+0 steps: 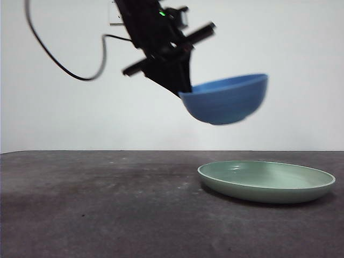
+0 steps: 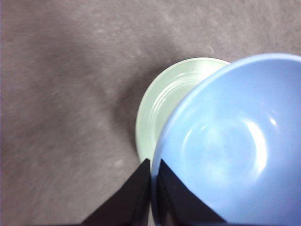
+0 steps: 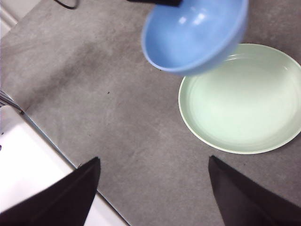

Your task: Pick up the blue bowl, put it on the green plate, put it on desk

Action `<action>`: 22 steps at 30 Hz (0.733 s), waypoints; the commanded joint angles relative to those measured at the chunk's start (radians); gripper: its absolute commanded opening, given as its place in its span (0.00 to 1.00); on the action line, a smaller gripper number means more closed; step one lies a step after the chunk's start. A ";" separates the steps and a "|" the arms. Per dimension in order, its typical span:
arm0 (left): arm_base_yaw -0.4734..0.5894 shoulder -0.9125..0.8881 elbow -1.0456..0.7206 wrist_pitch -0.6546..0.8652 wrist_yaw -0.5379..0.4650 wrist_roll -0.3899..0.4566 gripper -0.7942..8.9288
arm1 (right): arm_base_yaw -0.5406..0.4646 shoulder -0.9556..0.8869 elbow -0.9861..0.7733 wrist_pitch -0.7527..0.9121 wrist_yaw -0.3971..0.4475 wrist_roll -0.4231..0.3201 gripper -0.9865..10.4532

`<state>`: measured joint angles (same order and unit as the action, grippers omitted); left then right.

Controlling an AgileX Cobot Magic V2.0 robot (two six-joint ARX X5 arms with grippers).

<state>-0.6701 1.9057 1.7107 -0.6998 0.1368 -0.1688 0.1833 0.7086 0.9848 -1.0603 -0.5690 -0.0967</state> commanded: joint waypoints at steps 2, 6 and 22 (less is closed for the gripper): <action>-0.027 0.107 0.090 0.003 0.005 -0.005 0.09 | 0.005 -0.011 0.017 -0.012 0.021 0.014 0.41; -0.046 0.192 0.146 -0.011 0.005 -0.001 0.09 | 0.005 -0.023 0.017 -0.029 0.028 0.014 0.41; -0.076 0.311 0.161 0.017 0.000 -0.001 0.09 | 0.005 -0.032 0.017 -0.042 0.028 0.014 0.41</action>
<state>-0.7315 2.1925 1.8381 -0.6983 0.1352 -0.1707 0.1833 0.6739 0.9848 -1.1080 -0.5426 -0.0891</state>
